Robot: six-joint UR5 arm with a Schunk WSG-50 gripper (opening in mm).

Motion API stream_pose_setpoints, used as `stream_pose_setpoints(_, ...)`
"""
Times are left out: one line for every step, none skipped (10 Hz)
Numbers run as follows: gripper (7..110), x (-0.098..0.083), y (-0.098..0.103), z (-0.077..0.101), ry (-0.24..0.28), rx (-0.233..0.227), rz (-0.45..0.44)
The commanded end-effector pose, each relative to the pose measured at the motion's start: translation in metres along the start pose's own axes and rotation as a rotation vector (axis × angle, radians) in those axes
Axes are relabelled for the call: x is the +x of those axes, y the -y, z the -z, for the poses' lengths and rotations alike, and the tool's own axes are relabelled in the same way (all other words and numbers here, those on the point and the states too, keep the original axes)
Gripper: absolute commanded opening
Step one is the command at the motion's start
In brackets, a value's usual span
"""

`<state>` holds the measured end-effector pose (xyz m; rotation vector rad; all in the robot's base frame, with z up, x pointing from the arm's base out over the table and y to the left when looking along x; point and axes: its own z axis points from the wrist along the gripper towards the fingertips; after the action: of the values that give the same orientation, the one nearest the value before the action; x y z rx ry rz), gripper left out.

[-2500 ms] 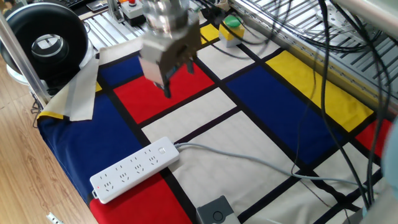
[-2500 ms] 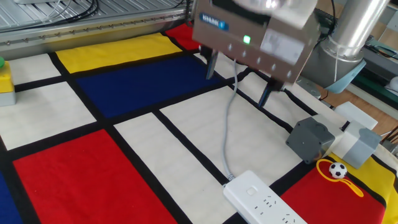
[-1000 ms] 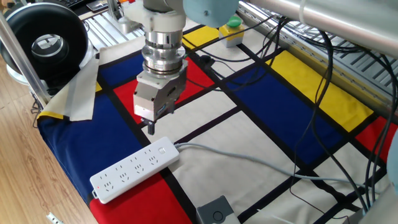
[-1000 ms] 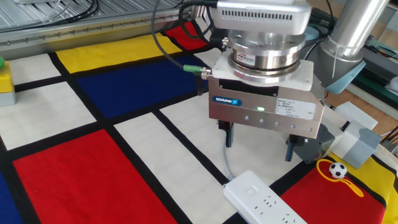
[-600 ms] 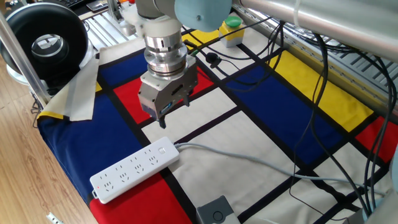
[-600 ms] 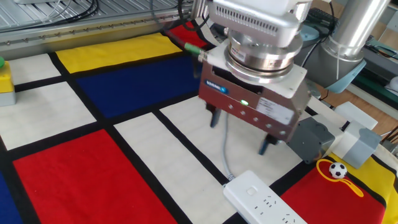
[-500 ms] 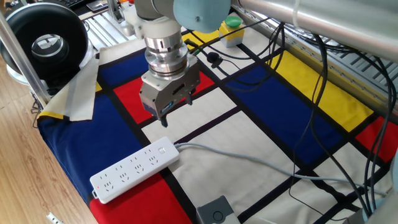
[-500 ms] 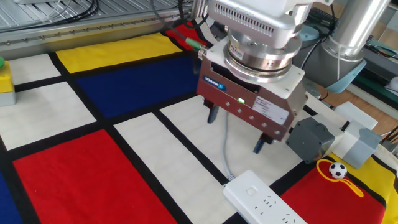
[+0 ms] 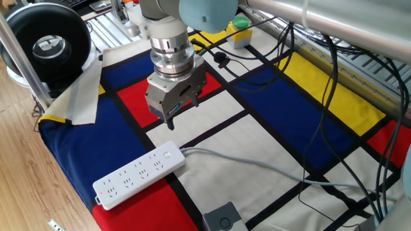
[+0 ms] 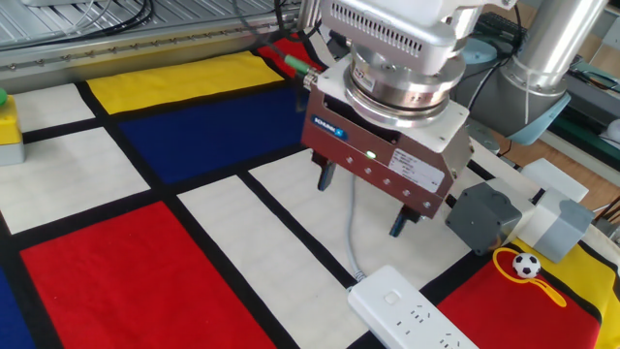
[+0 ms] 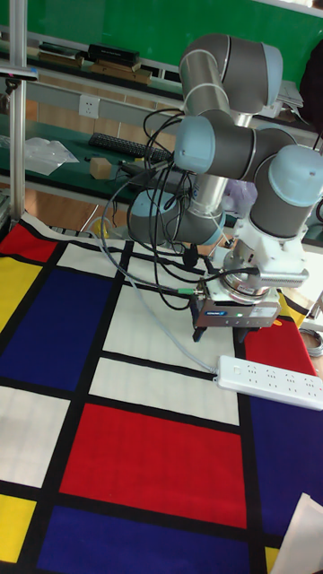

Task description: Turn off the power strip by pressing the button

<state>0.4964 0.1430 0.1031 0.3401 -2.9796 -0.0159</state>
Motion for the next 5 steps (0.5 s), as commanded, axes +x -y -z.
stream_pose_setpoints(66, -0.009, -0.034, 0.003, 0.047, -0.152, 0.184)
stream_pose_setpoints(66, -0.01, -0.042, 0.004, 0.058, -0.182, 0.209)
stream_pose_setpoints(66, -0.011, -0.045, 0.005, 0.065, -0.193, 0.227)
stream_pose_setpoints(66, -0.011, -0.042, 0.004, 0.059, -0.177, 0.223)
stream_pose_setpoints(66, -0.01, -0.036, 0.003, 0.046, -0.148, 0.194)
